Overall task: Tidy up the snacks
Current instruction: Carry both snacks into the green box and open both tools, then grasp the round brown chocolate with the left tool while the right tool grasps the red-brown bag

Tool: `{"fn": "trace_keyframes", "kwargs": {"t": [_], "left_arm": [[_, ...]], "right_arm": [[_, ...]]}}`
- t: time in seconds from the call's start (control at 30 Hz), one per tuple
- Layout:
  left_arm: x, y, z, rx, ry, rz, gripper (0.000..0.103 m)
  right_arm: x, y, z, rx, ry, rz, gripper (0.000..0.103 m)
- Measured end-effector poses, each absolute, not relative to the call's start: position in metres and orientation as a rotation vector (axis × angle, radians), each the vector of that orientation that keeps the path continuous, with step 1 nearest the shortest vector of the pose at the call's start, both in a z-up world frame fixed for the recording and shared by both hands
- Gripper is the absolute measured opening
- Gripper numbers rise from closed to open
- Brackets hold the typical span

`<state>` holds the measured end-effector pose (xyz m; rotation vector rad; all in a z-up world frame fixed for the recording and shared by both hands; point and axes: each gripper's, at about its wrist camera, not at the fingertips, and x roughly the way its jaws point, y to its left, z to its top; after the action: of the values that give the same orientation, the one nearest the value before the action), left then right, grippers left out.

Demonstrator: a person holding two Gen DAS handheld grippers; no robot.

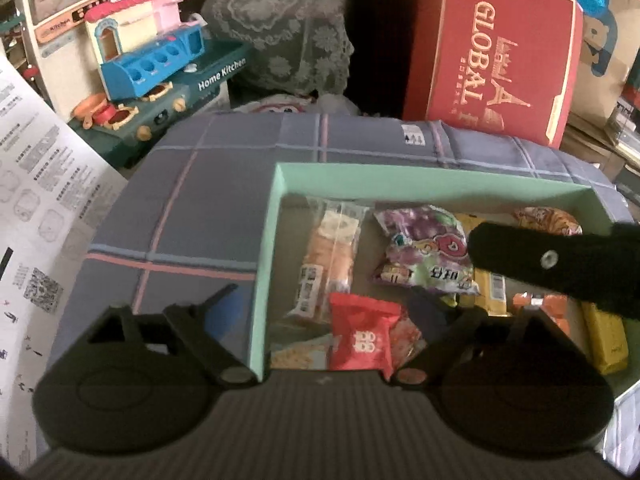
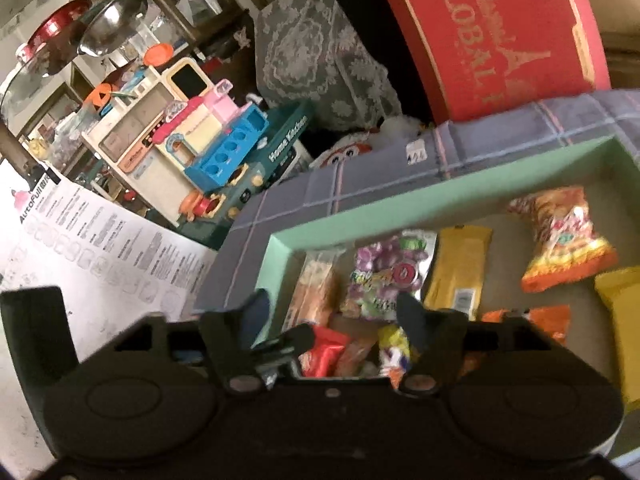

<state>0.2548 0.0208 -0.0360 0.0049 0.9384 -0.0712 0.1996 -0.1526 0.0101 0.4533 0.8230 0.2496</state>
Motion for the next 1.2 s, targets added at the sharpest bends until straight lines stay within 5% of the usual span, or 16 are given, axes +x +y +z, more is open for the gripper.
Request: {"fn": "trace_keyframes", "kwargs": {"t": [0.33, 1.2], "left_arm": [[0.242, 0.021, -0.031, 0.004, 0.942, -0.060, 0.101], [0.100, -0.066, -0.020, 0.122, 0.987, -0.287, 0.103]], "right_arm": [[0.183, -0.158, 0.010, 0.424, 0.822, 0.218, 0.103], [0.018, -0.274, 0.021, 0.421, 0.849, 0.086, 0.103]]}}
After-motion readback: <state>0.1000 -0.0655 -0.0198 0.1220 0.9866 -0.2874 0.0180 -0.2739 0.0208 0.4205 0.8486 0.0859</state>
